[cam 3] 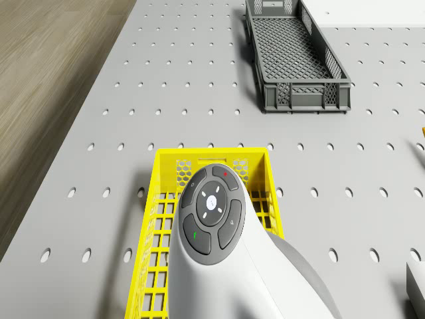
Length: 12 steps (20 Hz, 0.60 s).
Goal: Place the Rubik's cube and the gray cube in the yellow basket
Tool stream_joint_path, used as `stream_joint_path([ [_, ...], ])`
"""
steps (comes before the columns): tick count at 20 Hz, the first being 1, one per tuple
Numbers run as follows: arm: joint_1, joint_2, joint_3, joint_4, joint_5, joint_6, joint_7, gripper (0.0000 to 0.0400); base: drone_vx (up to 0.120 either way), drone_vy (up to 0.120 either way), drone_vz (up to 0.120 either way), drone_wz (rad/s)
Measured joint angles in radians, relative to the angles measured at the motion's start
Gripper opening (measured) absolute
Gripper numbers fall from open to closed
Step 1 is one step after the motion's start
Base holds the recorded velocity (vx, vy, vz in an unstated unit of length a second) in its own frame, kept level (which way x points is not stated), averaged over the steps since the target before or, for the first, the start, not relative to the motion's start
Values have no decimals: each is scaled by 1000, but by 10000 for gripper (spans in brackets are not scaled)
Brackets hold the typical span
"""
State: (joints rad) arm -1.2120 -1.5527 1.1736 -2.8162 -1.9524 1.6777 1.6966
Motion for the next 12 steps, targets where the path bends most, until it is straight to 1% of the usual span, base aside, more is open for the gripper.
stream_joint_path([
  [4,-8,6,-40,16,-39,12,-1,325,0,0,0,0],
  [8,-8,13,-50,19,-50,11,-2,370,0,0,0,0],
  [12,3,16,-17,5,-21,-9,-5,389,0,0,0,0],
])
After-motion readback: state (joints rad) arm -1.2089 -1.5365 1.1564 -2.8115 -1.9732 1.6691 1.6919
